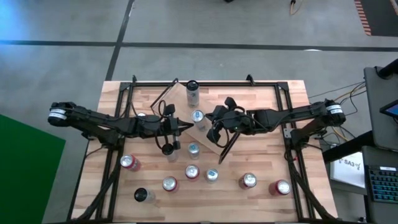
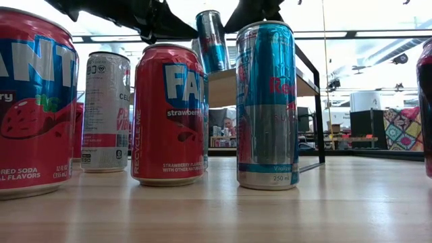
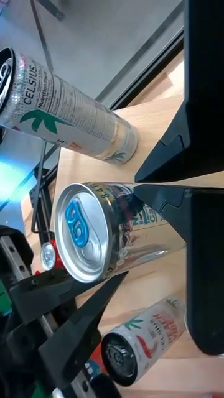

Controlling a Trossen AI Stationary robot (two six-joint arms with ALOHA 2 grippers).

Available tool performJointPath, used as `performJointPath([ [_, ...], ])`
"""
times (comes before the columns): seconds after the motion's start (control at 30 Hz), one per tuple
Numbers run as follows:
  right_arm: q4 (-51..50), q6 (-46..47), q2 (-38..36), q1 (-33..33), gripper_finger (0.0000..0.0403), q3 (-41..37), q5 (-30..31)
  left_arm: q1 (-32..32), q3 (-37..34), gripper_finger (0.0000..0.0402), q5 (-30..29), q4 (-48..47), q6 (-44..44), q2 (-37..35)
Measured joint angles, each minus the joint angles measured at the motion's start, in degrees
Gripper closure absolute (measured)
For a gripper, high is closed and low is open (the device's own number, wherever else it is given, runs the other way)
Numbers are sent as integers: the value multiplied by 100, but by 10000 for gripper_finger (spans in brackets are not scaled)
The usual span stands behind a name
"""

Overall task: Place canned beverage on shelf
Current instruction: Put the silver/blue soda can on the shelf

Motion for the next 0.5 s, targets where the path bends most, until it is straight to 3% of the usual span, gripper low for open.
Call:
performJointPath([
  [0.37,-325,34,-43,-4,394,0,31,0,0,402,13,13,-4,0],
  [0.5,-524,58,-105,-4,394,-1,397,0,0,402,13,15,-5,2],
])
